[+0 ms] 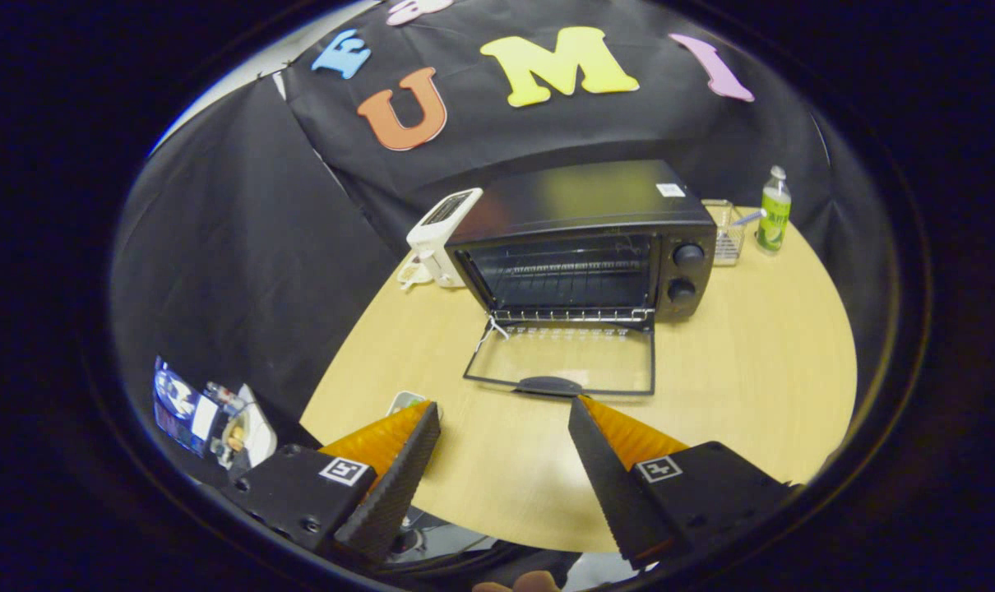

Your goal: Open the toaster oven, put the food inside, and close the toaster oven door.

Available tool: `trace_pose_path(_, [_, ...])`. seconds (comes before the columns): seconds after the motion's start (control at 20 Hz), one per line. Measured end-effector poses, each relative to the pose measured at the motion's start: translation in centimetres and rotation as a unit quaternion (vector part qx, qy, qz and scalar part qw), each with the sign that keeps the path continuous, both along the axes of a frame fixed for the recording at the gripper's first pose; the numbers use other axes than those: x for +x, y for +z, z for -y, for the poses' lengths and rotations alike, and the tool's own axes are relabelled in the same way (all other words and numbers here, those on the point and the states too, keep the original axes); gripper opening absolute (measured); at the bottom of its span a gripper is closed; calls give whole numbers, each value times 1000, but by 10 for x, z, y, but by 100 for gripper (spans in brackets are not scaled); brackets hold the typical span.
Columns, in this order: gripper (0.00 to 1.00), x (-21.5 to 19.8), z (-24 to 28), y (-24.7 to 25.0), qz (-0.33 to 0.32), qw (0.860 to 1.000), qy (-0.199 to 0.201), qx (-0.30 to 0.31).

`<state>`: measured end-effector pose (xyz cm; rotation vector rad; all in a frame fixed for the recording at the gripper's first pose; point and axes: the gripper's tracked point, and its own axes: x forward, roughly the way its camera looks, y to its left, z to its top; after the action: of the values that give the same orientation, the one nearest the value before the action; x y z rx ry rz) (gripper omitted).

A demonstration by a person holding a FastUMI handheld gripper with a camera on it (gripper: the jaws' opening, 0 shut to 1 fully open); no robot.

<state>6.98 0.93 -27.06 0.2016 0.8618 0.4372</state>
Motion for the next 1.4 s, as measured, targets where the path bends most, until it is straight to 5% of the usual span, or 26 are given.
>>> trace_pose_path(0.25, [100,-31,-49,-27,-124,986,21,107])
trace_pose_path(0.55, [99,-42,-100,-75,-197,971,56,122])
trace_pose_path(1.0, [93,-40,-144,-122,-271,948,53,156])
trace_pose_path(1.2, [79,-40,-153,-127,-291,942,58,156])
trace_pose_path(1.4, [46,-37,-151,-124,-293,942,63,150])
